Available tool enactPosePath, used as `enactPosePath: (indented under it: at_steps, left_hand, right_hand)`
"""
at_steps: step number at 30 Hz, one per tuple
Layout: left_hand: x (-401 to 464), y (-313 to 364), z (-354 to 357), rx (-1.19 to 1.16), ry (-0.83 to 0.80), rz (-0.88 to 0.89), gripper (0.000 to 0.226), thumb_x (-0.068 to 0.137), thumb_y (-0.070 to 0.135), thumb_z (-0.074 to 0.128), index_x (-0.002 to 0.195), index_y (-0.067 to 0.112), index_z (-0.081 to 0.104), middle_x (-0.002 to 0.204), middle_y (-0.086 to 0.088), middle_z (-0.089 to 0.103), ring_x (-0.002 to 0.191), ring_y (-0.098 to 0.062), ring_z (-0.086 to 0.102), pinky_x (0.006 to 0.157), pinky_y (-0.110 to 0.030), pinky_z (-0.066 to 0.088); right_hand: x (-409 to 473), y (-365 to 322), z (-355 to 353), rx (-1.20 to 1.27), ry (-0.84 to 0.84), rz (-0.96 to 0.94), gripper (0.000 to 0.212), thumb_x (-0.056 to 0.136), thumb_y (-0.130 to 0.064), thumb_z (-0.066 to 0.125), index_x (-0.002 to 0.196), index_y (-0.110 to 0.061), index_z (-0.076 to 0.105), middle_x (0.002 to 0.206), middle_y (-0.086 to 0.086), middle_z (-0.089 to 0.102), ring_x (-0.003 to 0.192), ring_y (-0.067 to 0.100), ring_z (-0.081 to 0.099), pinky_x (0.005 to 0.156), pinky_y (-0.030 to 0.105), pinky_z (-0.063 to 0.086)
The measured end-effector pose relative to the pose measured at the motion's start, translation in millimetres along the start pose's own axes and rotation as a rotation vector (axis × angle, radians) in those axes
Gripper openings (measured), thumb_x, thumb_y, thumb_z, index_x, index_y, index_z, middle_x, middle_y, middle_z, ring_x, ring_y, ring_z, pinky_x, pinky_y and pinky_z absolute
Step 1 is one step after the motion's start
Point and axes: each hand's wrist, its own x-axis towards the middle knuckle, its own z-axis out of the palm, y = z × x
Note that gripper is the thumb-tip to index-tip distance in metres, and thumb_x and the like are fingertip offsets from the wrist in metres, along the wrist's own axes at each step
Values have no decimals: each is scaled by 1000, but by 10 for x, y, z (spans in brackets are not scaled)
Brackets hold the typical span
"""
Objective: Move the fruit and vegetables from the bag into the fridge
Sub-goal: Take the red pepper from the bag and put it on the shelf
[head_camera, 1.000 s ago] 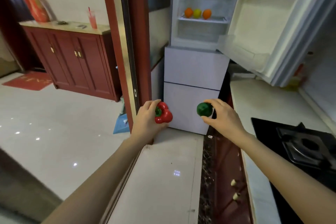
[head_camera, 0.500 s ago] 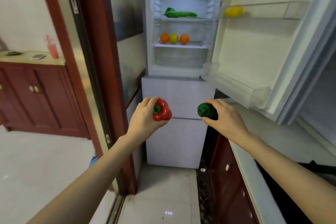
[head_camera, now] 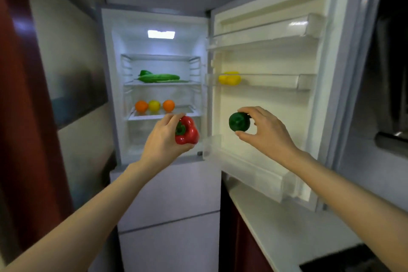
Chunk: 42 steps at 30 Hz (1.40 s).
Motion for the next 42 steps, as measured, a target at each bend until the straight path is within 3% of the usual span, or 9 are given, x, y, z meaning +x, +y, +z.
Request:
enactPosePath:
  at_steps: [6, 12, 19, 26, 34, 38, 42]
  left_hand:
    - [813, 258, 65, -50, 58, 160, 75, 65, 31, 82, 129, 14, 48, 124, -7, 53, 112, -25, 50, 90, -34, 42]
    - [1450, 395, 159, -73, 116, 274, 77, 64, 37, 81, 130, 19, 47, 122, -2, 52, 110, -24, 51, 88, -39, 48]
    - [1810, 270, 355, -23, 122, 300, 79, 65, 38, 80, 132, 20, 43, 124, -2, 50, 112, -24, 49, 88, -37, 47]
    - [2016, 37, 439, -32, 101, 266, 77, 68, 39, 78, 134, 23, 42, 127, 1, 49, 114, -21, 46, 88, -38, 48]
    - [2140, -93, 507, -50, 108, 265, 78, 67, 37, 79, 134, 19, 42, 127, -3, 50, 113, -24, 48, 89, -38, 47]
    - [2110, -155, 547, -55, 83, 251, 81, 66, 36, 80, 135, 19, 41, 127, -3, 49, 113, -25, 48, 88, -42, 49]
    - [2099, -209, 522, -56, 73, 240, 82, 67, 34, 81, 136, 19, 40, 128, -3, 48, 115, -24, 47, 90, -39, 48]
  right_hand:
    - [598, 245, -445, -56, 174, -47, 52, 75, -32, 72, 122, -29, 52, 116, -6, 58, 107, 15, 54, 86, 42, 51]
    - [1117, 398, -603, -144, 201, -50, 51, 76, -33, 71, 123, -25, 53, 117, -6, 59, 107, 15, 54, 87, 41, 50]
    - [1757, 440, -308, -376, 105, -57, 50, 80, -34, 66, 126, -23, 49, 121, -1, 56, 111, 22, 51, 81, 35, 47]
    - [2142, 525, -6, -472, 68, 149, 43, 82, -33, 60, 121, -18, 50, 113, 6, 59, 104, 28, 54, 74, 35, 48]
    - [2376, 647, -84, -330, -82, 456, 37, 76, -33, 65, 107, -13, 60, 102, 7, 63, 95, 28, 59, 73, 30, 46]
    - [2441, 687, -132, -175, -223, 548, 33, 74, -33, 68, 90, -5, 63, 88, 9, 59, 71, 19, 53, 59, 26, 39]
    - [2451, 661, -160, -158, -290, 554, 31, 80, -31, 66, 94, -5, 59, 90, 9, 54, 65, 13, 46, 52, 24, 35]
